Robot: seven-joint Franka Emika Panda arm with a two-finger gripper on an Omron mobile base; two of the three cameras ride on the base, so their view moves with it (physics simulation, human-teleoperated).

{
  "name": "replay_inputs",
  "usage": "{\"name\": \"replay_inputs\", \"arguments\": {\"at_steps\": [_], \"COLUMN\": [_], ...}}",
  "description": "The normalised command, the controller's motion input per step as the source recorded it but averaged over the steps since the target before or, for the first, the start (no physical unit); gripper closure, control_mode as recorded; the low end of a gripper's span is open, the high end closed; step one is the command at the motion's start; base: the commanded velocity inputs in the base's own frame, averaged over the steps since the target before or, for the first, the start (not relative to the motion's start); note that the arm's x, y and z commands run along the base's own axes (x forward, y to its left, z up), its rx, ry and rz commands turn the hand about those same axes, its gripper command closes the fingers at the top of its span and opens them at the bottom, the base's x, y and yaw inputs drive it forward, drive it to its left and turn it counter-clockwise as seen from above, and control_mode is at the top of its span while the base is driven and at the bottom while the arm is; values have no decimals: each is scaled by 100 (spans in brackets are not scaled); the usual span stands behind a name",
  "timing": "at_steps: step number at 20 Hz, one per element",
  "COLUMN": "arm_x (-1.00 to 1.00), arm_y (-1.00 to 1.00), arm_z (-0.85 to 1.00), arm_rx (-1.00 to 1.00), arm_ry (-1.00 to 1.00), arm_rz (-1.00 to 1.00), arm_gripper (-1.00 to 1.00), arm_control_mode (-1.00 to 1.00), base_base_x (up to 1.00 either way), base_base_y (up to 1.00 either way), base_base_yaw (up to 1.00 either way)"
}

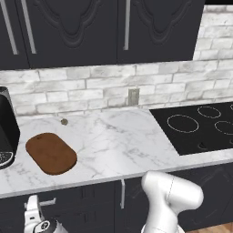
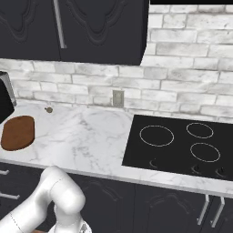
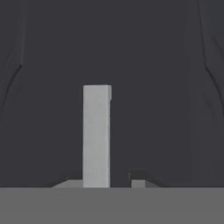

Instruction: Open the drawer on the left and place the cutting tools on the cutting board.

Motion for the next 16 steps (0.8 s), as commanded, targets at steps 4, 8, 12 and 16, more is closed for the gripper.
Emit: {"name": "replay_inputs", "arguments": {"at_steps": [4,8,12,16], "arm_x": [-16,-39,-66,-86], "arm_y": [32,38,36,41], "arm_z": [2,12,14,16], "arm_rx": [0,0,0,0], "arm_ry": [-18,-15,-6,0], "arm_rz": [5,4,2,0], "arm_gripper": [100,100,100,100], "arm_control_mode": [-100,-100,-100,-100], "base_base_x": [0,0,0,0], "base_base_y": [0,0,0,0], "base_base_yaw": [0,0,0,0]}}
